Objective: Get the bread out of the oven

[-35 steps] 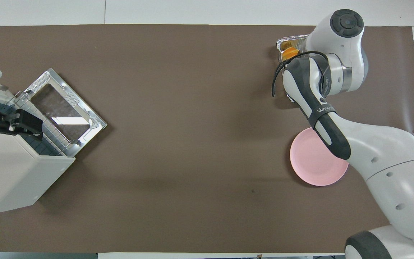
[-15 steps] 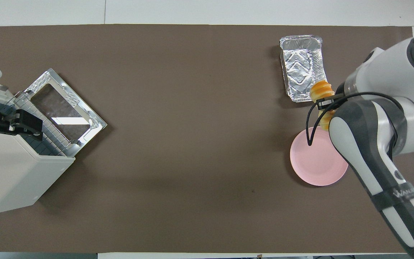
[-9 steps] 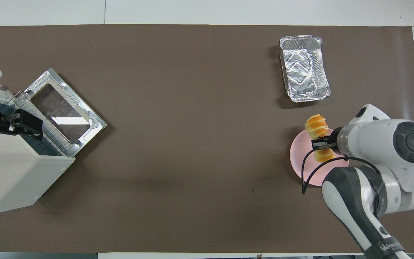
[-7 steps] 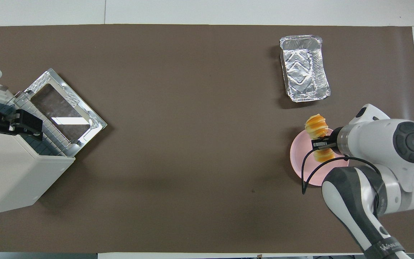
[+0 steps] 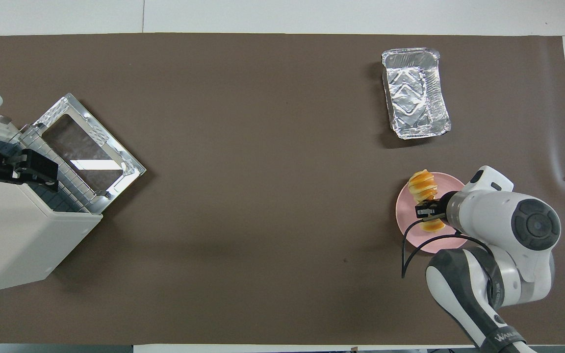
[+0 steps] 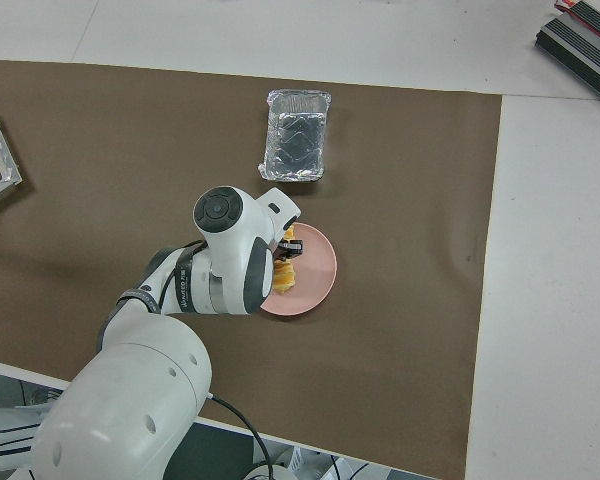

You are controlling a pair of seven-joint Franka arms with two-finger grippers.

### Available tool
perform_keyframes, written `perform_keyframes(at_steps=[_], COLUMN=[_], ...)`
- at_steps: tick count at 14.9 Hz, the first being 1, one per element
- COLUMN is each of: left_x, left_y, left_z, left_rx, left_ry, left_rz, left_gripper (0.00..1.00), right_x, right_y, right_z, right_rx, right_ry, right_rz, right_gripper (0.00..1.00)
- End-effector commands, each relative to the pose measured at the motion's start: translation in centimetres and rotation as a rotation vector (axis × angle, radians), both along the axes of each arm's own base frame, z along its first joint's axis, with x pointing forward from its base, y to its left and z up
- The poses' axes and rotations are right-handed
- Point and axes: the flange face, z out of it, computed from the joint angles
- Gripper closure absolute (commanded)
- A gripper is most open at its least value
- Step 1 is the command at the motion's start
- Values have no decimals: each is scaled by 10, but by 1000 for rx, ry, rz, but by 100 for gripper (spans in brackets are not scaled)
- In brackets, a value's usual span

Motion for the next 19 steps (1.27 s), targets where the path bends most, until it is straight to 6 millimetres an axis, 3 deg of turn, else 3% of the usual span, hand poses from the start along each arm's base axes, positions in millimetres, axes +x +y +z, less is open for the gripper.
perform_keyframes(at_steps=[1, 4, 7, 9, 16, 19], left_x=[-7, -7, -7, -7, -7, -7], left_y=[2, 2, 2, 2, 2, 2], left_z=[2, 2, 2, 2, 2, 2], left_rx=[-17, -17, -17, -17, -17, -17], left_ry=[-15, -15, -15, -15, -15, -15], left_rz=[5, 5, 5, 5, 5, 5], left_gripper=[0, 0, 0, 0, 0, 0], right_x=[4, 29, 58, 70, 87, 92], right_y=[1, 1, -6, -15, -28, -46], right_z=[6, 48, 112, 144, 262, 293], right_rx=[4, -7, -7, -5, -18, -20], right_ry=[20, 85, 96, 79, 94, 167], right_rz=[-20, -21, -41, -61, 23, 58], right_gripper=[0, 0, 0, 0, 0, 0])
